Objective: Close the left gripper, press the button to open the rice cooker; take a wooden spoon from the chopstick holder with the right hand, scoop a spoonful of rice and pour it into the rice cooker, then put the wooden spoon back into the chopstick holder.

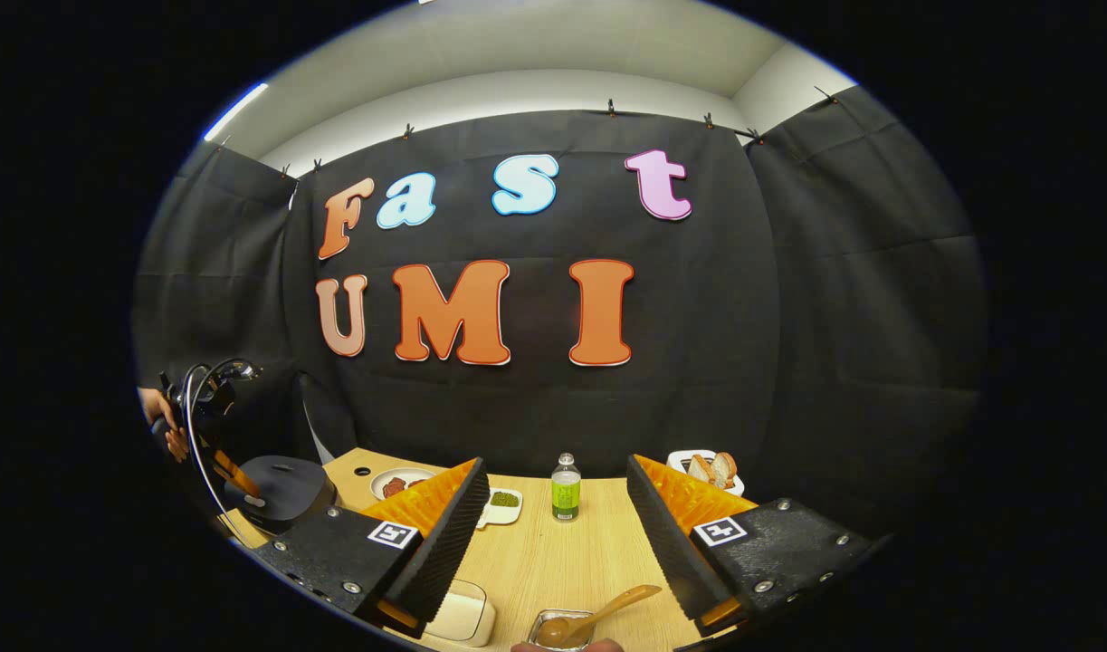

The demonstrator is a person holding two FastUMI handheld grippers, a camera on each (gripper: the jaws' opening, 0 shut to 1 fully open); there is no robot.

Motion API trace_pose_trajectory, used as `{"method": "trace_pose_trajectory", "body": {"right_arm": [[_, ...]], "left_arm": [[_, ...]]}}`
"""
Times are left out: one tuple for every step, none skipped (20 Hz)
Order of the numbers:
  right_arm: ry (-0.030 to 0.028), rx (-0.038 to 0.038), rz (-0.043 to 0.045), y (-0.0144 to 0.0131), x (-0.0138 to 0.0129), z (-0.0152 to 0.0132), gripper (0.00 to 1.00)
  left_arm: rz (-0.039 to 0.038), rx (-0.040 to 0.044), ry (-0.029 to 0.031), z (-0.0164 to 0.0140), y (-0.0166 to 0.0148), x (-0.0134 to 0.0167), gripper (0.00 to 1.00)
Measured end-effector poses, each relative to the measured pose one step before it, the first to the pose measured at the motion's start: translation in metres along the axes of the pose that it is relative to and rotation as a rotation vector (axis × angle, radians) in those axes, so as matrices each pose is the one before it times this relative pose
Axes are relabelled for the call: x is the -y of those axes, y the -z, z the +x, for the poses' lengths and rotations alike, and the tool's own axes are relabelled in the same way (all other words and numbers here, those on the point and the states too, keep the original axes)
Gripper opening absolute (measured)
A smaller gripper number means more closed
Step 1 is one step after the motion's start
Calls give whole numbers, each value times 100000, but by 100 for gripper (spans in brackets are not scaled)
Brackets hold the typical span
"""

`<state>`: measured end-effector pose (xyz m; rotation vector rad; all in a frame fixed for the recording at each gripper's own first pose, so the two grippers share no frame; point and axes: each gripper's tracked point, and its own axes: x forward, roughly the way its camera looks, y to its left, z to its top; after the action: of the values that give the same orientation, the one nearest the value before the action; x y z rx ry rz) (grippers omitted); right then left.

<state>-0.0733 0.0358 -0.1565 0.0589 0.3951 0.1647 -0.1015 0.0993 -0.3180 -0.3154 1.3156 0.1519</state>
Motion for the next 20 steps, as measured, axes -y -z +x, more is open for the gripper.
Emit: {"method": "trace_pose_trajectory", "body": {"right_arm": [[176,-8,-679,124,167,-30,95],[175,-502,-774,243,72,54,95],[-305,-1401,-22,669,-24,15,95],[-538,-1583,583,584,-116,-48,95],[-28,-1493,651,530,-24,2,95],[371,-1174,498,480,59,-3,95],[1146,-236,575,308,252,58,95],[941,-528,365,243,294,91,95],[1366,-551,563,383,275,82,95],[1001,-631,578,277,256,71,95],[1119,-1147,225,557,312,-106,95],[924,-1160,255,460,336,-41,95],[855,-1165,59,525,211,-10,95],[995,-857,-96,466,241,-64,95],[854,-1019,-243,531,222,-104,95],[510,-799,44,405,130,-48,95],[417,-1090,-151,404,101,-54,95],[364,-980,-133,399,131,-5,95],[763,-1214,-22,447,271,54,95],[539,-1148,565,423,300,75,95]], "left_arm": [[-783,-313,304,393,-119,-286,6],[-722,-974,-202,259,110,-266,2],[-960,-747,-95,252,-98,-132,6],[-766,-379,-858,154,-38,-319,6],[-764,-1412,-114,238,403,-218,6],[-615,1529,506,-204,-349,70,6],[-726,-1119,179,73,118,-181,6],[-1010,-402,348,-211,-46,-37,2],[-1489,-1265,251,128,232,-18,6],[-1835,-953,243,-128,-62,-51,10],[-2218,-431,-227,138,51,-87,10],[-439,128,-58,21,-134,59,6],[28,433,-172,536,238,-253,6],[-1057,-251,-90,-327,-2,3,6],[225,442,293,380,-48,153,6],[-145,244,148,-407,191,66,6],[163,1034,239,165,-175,-97,7],[840,745,350,-297,124,171,6],[2216,3711,242,-201,-134,150,2],[2982,3082,-71,-344,-114,123,6]]}}
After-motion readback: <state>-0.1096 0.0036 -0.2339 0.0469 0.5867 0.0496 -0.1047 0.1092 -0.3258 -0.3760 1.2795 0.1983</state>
